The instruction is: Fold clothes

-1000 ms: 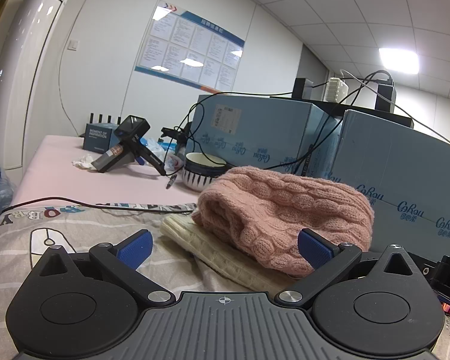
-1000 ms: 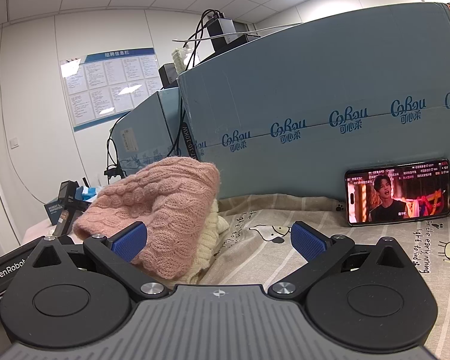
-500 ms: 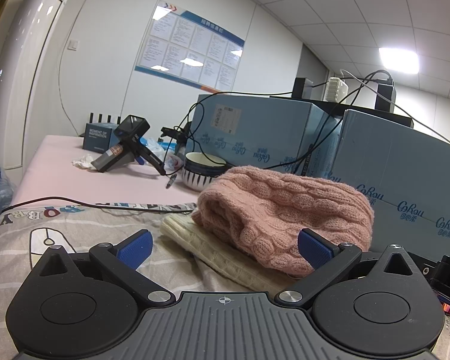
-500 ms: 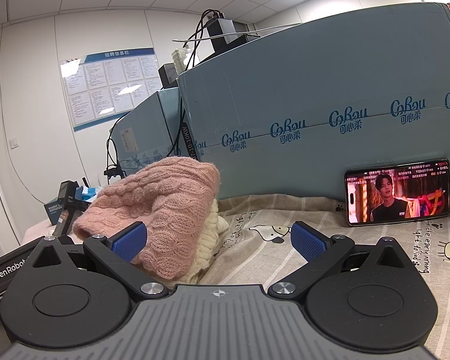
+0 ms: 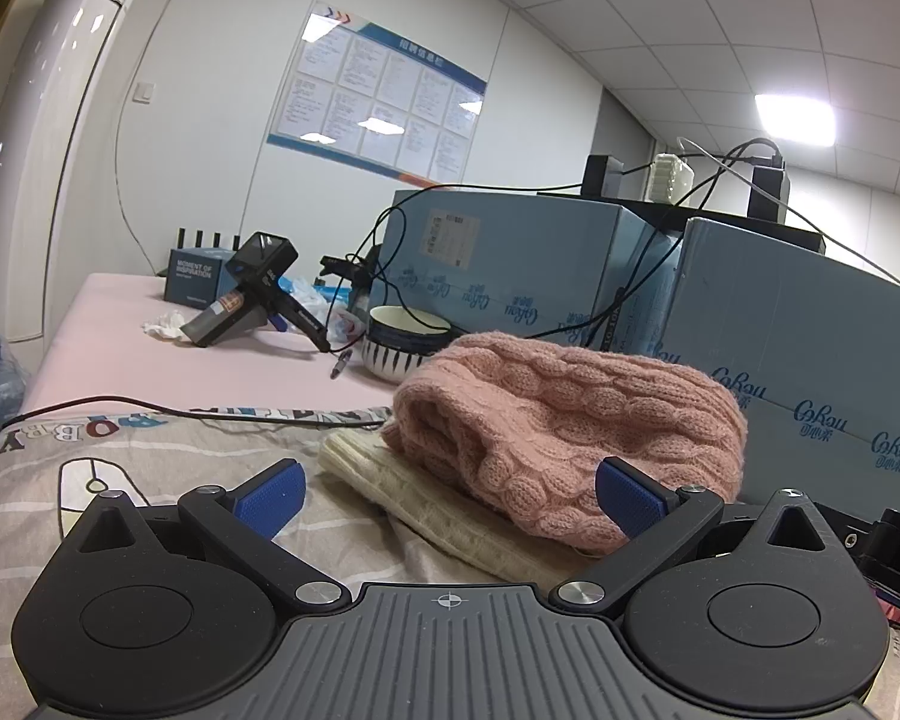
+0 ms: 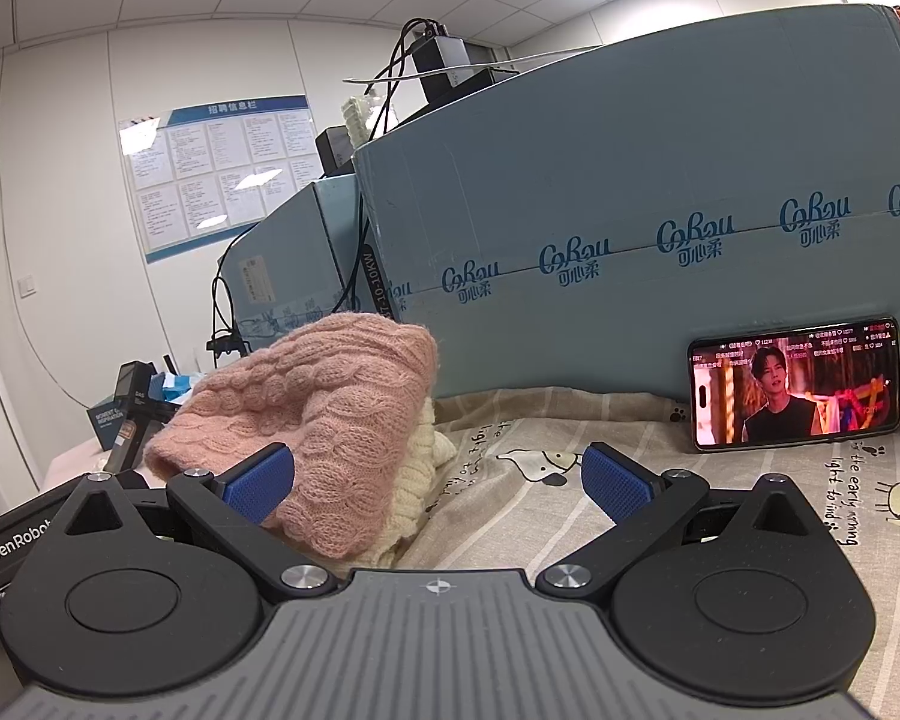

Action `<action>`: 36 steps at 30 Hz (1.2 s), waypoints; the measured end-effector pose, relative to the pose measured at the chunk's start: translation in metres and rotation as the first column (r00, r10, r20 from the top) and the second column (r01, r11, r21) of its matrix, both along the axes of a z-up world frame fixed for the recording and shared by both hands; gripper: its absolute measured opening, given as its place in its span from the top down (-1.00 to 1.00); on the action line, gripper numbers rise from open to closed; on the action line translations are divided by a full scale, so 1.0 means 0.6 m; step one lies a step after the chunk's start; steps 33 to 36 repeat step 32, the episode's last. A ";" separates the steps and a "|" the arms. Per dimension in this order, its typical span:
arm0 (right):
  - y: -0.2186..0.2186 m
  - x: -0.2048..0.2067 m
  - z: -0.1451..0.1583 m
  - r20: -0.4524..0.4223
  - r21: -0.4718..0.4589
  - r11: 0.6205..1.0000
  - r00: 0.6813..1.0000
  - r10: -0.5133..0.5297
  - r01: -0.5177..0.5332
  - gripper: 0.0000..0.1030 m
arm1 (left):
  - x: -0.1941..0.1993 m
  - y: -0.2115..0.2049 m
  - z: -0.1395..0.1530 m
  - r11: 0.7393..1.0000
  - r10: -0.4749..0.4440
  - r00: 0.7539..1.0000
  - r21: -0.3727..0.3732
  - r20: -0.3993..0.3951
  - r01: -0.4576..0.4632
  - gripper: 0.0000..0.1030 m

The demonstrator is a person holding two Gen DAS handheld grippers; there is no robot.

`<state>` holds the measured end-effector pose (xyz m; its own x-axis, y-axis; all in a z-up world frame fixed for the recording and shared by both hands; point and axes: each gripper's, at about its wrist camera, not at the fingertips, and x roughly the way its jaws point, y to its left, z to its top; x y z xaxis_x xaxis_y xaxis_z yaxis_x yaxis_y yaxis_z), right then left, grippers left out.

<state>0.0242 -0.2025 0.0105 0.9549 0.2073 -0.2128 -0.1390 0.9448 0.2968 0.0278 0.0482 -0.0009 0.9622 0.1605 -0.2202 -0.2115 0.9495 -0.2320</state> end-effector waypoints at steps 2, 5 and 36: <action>0.000 0.000 0.000 0.000 0.001 1.000 1.000 0.000 0.000 -1.00 | 0.001 0.000 0.000 1.000 -0.001 1.000 0.000 0.000 0.001 -1.00; -0.001 0.001 0.000 0.000 0.002 1.000 1.000 -0.001 0.001 -1.00 | 0.000 0.001 0.001 1.000 -0.002 1.000 -0.001 0.003 0.002 -1.00; 0.000 0.002 -0.001 -0.006 -0.003 1.000 1.000 0.001 -0.001 -1.00 | -0.003 -0.004 0.000 1.000 -0.010 1.000 0.010 0.015 0.010 -1.00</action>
